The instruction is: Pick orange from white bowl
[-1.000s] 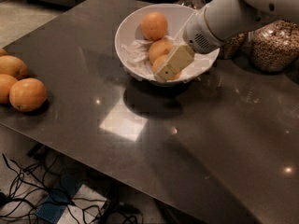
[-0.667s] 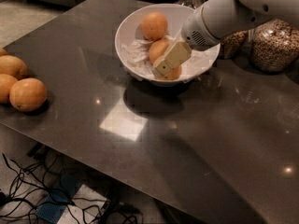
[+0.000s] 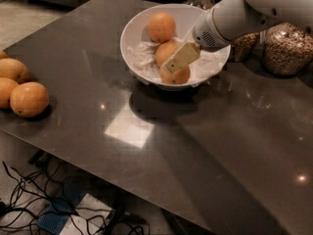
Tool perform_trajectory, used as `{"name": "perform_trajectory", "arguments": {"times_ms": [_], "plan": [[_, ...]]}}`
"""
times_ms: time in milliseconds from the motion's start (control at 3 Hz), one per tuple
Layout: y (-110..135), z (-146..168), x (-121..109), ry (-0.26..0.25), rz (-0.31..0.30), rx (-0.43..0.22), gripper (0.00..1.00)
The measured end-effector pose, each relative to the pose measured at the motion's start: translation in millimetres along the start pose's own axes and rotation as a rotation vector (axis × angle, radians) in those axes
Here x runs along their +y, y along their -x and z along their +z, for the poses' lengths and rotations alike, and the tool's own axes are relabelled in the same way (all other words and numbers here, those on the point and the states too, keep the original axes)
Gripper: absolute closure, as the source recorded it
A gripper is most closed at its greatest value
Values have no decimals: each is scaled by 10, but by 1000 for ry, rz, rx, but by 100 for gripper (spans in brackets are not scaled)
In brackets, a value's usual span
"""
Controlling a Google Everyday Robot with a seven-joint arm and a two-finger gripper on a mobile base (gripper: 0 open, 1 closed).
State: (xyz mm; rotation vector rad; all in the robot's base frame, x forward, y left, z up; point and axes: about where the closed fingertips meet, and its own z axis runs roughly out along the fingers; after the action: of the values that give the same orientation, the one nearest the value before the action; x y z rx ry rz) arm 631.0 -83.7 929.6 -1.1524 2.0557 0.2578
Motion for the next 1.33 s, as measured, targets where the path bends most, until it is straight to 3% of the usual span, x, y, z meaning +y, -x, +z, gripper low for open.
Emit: {"name": "perform_trajectory", "arguments": {"times_ms": [1000,1333], "plan": [[-191,182,39,39,48,40,29],[-257,316,108,73,52,69,26]]}}
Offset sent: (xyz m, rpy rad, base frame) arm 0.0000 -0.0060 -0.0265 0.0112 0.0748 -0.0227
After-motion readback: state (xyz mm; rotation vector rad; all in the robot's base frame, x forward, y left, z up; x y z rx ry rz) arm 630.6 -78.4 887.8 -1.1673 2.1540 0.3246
